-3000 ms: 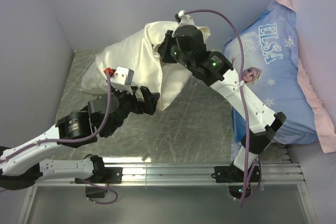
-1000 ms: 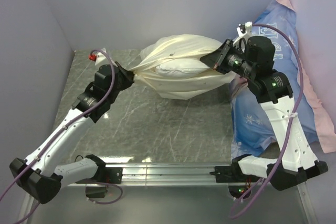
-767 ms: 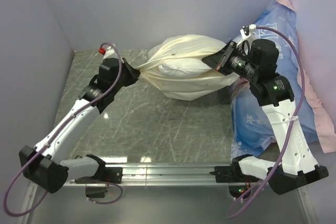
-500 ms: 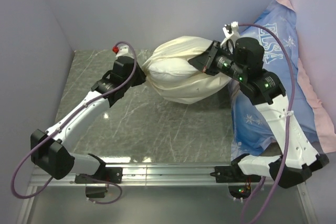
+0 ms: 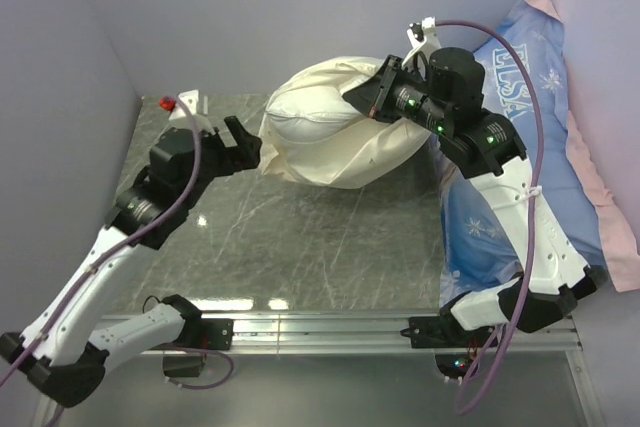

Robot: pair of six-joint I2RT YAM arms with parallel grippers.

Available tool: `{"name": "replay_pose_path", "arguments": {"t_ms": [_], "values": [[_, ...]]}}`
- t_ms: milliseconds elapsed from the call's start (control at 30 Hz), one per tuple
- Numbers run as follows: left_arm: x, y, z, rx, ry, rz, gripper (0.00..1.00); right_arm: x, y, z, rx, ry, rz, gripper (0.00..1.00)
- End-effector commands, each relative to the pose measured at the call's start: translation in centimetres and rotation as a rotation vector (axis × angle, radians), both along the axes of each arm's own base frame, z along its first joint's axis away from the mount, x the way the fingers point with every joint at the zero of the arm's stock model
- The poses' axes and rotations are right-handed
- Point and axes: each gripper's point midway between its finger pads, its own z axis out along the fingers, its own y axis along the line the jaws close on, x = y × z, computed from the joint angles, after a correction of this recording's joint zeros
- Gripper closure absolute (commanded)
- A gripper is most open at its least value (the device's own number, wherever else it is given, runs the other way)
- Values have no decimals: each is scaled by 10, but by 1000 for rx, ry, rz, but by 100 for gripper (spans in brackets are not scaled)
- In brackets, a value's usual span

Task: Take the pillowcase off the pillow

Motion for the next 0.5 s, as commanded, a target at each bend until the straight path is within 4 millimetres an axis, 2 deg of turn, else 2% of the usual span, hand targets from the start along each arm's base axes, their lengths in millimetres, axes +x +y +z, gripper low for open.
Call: {"name": "replay_pose_path", "arguments": {"t_ms": [0,100,133,167,200,267,300,333,367,433,467], "values": [[-22,20,28,42,-58,3,1,-1,1,65,94,-193,6,100],[-40,32,69,42,-160,-22,1,0,3,68,85,-189,13,100],[-44,29,82,34,-195,-53,1,1,4,68,80,-188,18,100],[-56,20,102,16,-254,-140,1,2,5,65,70,-175,18,100],[-61,12,112,8,-284,-195,1,2,6,70,73,-180,23,100],[-63,-9,124,-7,-309,-302,1,3,7,68,65,-169,28,100],[-65,-12,137,6,-343,-330,1,2,8,71,67,-170,32,100],[-59,-23,135,27,-332,-364,1,2,8,70,57,-168,36,100],[-62,-26,144,65,-374,-397,1,3,8,64,38,-148,38,100],[-61,-41,146,119,-403,-453,1,5,10,63,18,-144,45,100],[-61,-42,153,166,-441,-461,1,4,10,59,2,-129,51,100]]}}
